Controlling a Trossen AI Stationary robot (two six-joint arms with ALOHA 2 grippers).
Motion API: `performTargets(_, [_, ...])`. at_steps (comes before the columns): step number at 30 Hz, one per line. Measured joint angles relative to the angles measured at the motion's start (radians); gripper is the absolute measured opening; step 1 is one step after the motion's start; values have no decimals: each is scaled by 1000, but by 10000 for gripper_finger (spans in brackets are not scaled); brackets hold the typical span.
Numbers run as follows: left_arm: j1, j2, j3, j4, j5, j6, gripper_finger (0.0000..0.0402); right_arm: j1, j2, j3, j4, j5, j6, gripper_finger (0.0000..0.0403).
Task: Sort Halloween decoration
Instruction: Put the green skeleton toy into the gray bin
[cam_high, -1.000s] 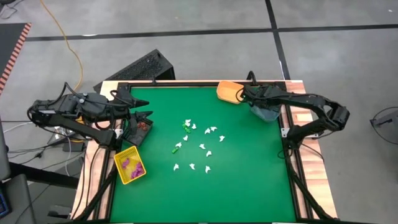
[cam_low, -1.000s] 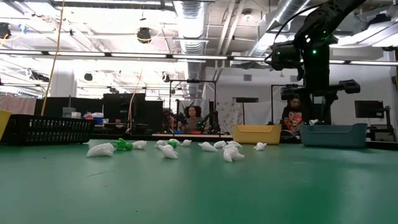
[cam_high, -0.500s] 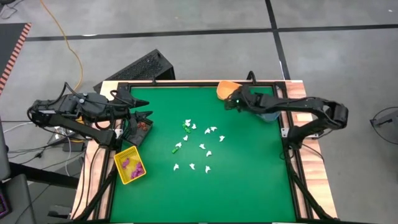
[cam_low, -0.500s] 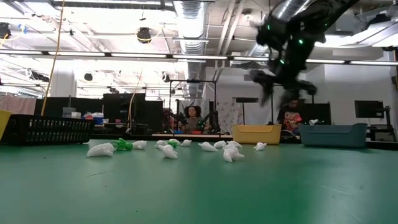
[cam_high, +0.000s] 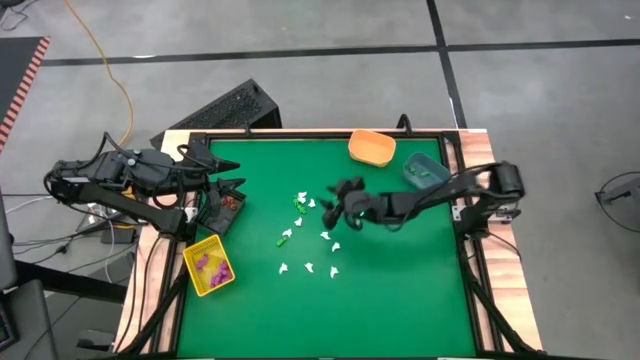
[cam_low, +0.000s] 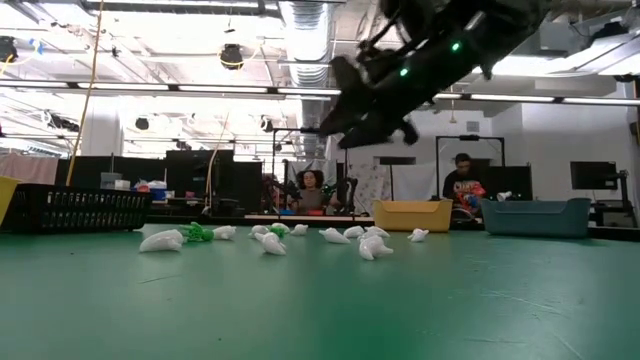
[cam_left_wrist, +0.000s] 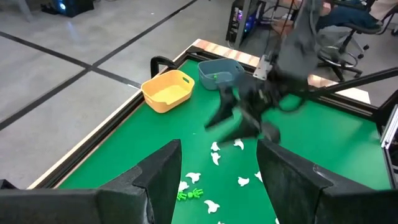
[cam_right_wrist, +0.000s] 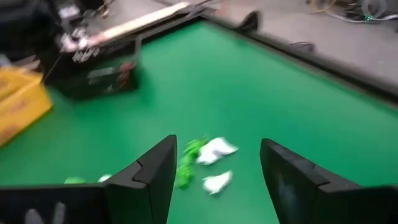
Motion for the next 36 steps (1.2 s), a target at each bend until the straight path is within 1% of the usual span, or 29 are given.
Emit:
performTargets(4, [0, 0, 0, -1, 2, 0, 199, 35, 141, 89, 11, -2, -4, 225])
performTargets(8, [0, 0, 0, -2, 2, 0, 199, 42, 254, 189, 7, -3, -29, 225])
performTargets(12, [0, 0, 0, -2, 8, 0, 199, 35, 327, 278, 2, -10, -74, 225])
performTargets(15, [0, 0, 0, -5, 8, -1, 199, 24, 374, 312, -4, -10, -82, 225])
performTargets(20, [0, 0, 0, -31, 9, -4, 199, 11, 432, 320, -19, -11, -5, 225])
performTargets(22, [0, -1, 0, -40, 9, -4, 199, 13, 435, 318, -61, -16, 26, 225])
performTargets(26, [0, 0, 0, -44, 9, -3, 199, 17, 460, 319, -76, -24, 33, 225])
performTargets(29, [0, 0, 0, -44, 8, 8, 199, 14, 484, 322, -54, -45, 54, 225])
performTargets(33, [0, 0, 0, -46, 5, 10, 199, 3, 507, 323, -45, -44, 99, 225])
performTargets(36, [0, 0, 0, -47, 4, 10, 199, -2, 509, 324, -51, -53, 129, 218])
